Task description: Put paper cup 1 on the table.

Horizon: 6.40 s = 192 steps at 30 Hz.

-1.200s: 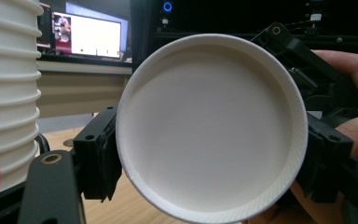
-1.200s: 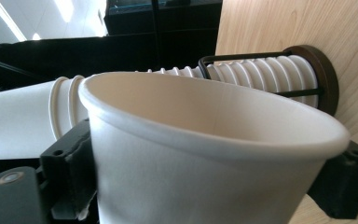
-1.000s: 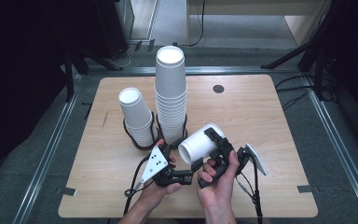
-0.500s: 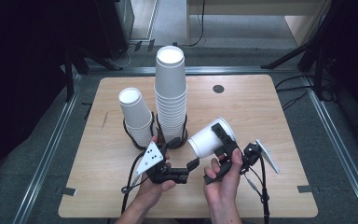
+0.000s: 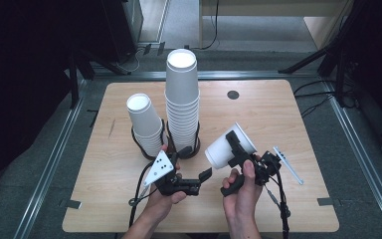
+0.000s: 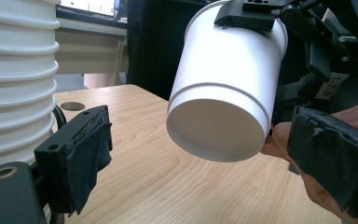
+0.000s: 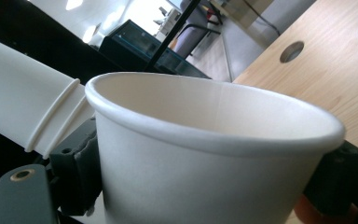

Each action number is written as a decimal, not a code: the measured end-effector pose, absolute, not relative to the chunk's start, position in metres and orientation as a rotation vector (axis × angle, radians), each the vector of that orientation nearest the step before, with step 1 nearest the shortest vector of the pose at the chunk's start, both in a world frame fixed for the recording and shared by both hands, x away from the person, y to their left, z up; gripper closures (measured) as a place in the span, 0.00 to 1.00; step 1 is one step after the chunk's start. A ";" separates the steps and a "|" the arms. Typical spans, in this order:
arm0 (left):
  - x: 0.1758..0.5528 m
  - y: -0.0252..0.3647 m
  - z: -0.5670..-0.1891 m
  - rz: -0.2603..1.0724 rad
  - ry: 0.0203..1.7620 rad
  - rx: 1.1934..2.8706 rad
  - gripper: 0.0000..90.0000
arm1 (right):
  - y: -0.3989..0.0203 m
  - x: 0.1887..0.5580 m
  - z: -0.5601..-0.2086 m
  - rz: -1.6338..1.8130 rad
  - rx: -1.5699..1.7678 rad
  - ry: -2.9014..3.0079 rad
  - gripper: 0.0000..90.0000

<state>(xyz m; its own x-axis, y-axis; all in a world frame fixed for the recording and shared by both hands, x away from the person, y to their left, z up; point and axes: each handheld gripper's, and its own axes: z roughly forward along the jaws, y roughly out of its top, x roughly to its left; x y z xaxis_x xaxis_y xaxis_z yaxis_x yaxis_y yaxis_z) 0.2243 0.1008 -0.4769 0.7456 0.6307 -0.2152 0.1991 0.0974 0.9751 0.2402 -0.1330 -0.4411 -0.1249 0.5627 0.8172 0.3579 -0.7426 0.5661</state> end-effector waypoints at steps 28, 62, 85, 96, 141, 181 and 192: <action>0.227 0.104 -0.477 0.370 0.737 1.475 0.08 | -0.121 0.245 -0.422 1.694 1.349 1.197 0.16; 0.235 0.115 -0.480 0.410 0.808 1.472 0.08 | -0.137 0.315 -0.422 1.392 1.131 1.275 0.17; 0.239 0.122 -0.479 0.400 0.828 1.452 0.08 | -0.139 0.365 -0.449 1.376 1.133 1.230 0.16; 0.240 0.127 -0.478 0.408 0.839 1.445 0.08 | -0.142 0.391 -0.472 1.319 1.086 1.270 0.16; 0.241 0.134 -0.477 0.419 0.846 1.420 0.08 | -0.158 0.423 -0.539 1.191 1.267 1.370 0.14; 0.243 0.134 -0.476 0.438 0.874 1.444 0.01 | -0.163 0.390 -0.543 1.245 1.313 1.520 0.00; 0.248 0.134 -0.471 0.509 0.917 1.450 0.01 | -0.176 0.361 -0.537 1.272 1.267 1.541 0.00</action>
<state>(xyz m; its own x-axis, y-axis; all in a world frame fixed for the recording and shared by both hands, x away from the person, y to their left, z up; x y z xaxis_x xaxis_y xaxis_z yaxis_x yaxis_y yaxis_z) 0.2477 0.1337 -0.4708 0.5822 0.7828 -0.2198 0.2280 0.1023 0.9683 0.3607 -0.1756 -0.5367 -0.2224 0.9742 0.0373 0.2211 0.0131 0.9752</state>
